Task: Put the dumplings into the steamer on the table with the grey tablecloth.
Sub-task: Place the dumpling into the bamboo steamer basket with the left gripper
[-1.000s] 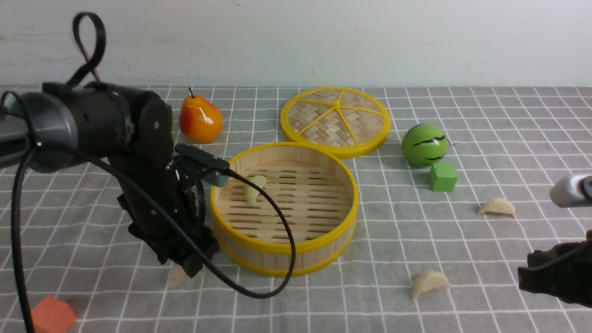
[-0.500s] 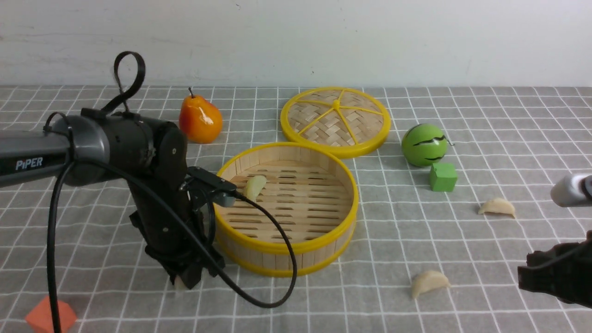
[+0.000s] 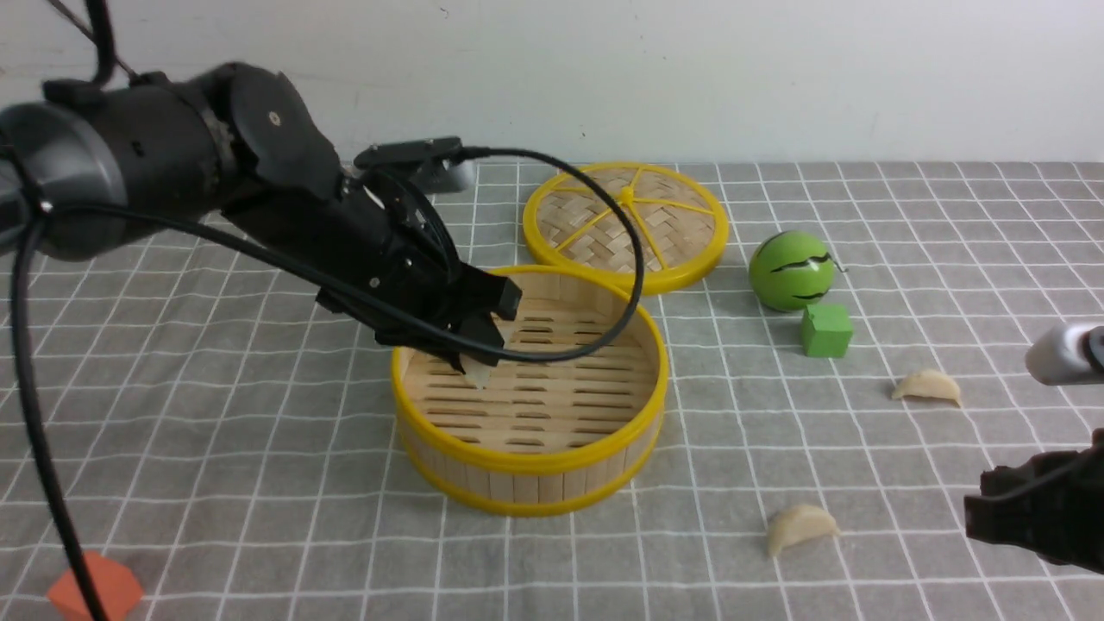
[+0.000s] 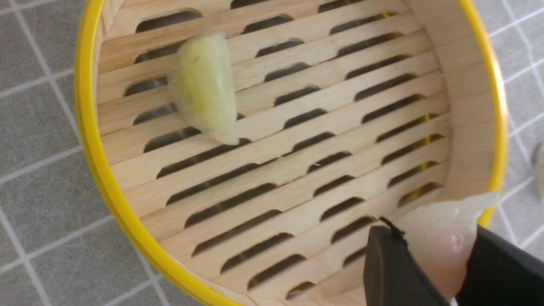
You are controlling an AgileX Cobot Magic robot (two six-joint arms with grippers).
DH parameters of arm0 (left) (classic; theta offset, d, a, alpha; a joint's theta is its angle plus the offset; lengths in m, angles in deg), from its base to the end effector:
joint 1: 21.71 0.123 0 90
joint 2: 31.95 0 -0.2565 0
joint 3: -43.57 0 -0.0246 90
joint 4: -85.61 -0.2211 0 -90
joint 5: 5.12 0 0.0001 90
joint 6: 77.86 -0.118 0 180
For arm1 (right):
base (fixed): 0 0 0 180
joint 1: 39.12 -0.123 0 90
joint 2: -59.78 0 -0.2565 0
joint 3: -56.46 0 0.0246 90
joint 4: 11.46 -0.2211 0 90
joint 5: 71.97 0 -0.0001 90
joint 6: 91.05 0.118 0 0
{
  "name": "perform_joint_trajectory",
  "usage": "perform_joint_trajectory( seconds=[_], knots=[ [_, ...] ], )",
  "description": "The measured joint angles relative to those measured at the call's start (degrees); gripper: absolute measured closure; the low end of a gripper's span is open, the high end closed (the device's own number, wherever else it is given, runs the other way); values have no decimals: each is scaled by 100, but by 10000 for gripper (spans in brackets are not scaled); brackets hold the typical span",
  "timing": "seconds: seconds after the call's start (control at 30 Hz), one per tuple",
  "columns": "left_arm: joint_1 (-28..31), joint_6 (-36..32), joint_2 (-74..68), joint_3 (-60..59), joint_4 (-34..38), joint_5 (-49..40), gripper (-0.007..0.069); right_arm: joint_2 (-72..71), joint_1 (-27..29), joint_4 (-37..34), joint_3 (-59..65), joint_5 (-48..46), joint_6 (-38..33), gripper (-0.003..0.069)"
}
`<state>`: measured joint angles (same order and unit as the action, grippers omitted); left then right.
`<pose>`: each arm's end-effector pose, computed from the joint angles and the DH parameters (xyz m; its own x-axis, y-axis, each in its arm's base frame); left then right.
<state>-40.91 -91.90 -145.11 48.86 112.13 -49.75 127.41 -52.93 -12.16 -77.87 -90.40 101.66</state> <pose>0.3428 -0.1586 0.2180 -0.8530 0.2005 -0.4819 0.3832 0.8673 -0.3175 0.1972 0.0489 0.2167 -0.6847 0.0699 -0.7255 -0.0854 0.9808 0.1751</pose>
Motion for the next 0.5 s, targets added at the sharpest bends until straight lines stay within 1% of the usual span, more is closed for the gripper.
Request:
perform_joint_trajectory(
  seconds=[0.07, 0.13, 0.2, 0.3, 0.37, 0.43, 0.5],
  knots=[
    [0, -24, -325, -10, -6, 76, 445, 37, 0, 0, 0, -33, -43, 617],
    [0, -25, -428, -10, -22, 109, 428, 56, 0, 0, 0, -33, -114, 616],
    [0, -42, -518, -10, -106, 144, 357, 116, 0, 0, -6, -74, -310, 608],
    [0, -42, -531, -10, -251, 155, 243, 189, 0, 5, -41, -218, -381, 578],
    [0, -42, -531, -10, -363, 148, 186, 220, 0, 5, -134, -439, -394, 536],
    [0, -42, -524, -3, -404, 94, 165, 227, 0, 10, -287, -633, -413, 493],
    [0, 72, -464, 77, -444, -134, 162, 272, 0, 69, -606, -968, -420, 417]
  ],
)
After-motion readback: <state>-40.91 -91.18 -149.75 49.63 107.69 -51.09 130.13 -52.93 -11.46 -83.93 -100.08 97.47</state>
